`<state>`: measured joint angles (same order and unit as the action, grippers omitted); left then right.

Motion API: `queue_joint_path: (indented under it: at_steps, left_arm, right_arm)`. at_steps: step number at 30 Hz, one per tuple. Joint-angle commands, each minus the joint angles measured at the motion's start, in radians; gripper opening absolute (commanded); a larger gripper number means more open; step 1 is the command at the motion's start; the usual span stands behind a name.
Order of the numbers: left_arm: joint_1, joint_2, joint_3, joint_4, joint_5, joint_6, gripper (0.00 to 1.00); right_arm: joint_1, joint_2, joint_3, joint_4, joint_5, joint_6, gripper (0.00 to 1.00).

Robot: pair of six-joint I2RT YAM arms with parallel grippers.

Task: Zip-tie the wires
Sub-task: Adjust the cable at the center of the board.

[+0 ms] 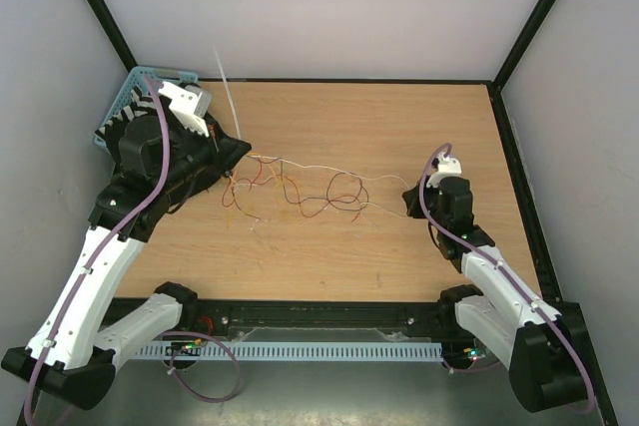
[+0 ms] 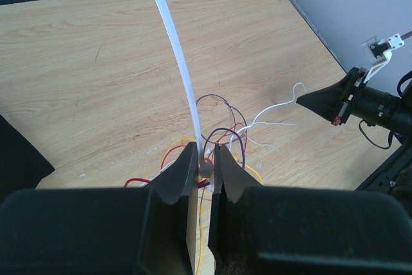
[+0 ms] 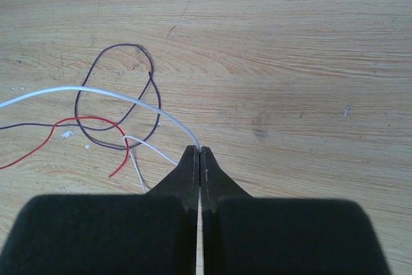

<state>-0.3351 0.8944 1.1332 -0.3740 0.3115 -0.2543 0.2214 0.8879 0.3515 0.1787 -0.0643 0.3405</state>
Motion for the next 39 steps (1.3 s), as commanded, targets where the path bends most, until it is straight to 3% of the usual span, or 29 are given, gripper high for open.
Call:
queue_joint_path:
  at_steps: [1, 4, 8, 12, 16, 21, 24, 30, 39]
  left_arm:
    - [0.008, -0.008, 0.007, 0.02, 0.011, -0.008, 0.0]
    - [0.008, -0.007, 0.008, 0.022, 0.014, -0.011, 0.0]
    - [0.008, -0.003, 0.006, 0.027, 0.039, -0.004, 0.0]
    - [0.008, -0.003, -0.005, 0.048, 0.07, 0.005, 0.0]
    - [0.008, -0.002, -0.012, 0.065, 0.101, 0.01, 0.0]
    - [0.008, 0.0, -0.033, 0.092, 0.157, 0.004, 0.0]
    - [0.008, -0.008, -0.062, 0.121, 0.198, -0.007, 0.0]
    - [0.004, -0.034, -0.127, 0.182, 0.289, -0.032, 0.0]
    - [-0.009, -0.062, -0.178, 0.232, 0.382, -0.043, 0.0]
  right_arm:
    - [-0.007, -0.017, -0.005, -0.021, 0.007, -0.009, 0.0]
    - [-0.007, -0.016, -0.001, -0.021, -0.011, -0.022, 0.0]
    - [-0.007, -0.027, 0.001, 0.03, -0.155, -0.1, 0.02]
    - [-0.007, -0.075, 0.021, 0.077, -0.378, -0.179, 0.38]
    - [-0.007, -0.129, 0.048, 0.142, -0.531, -0.153, 0.6]
    - [-0.002, -0.114, 0.075, 0.387, -0.569, 0.118, 0.62]
    - [0.032, -0.026, 0.181, 0.423, -0.564, 0.258, 0.63]
    - [0.219, 0.181, 0.472, 0.325, -0.497, 0.354, 0.67]
    - [0.425, 0.435, 0.645, 0.455, -0.47, 0.465, 0.69]
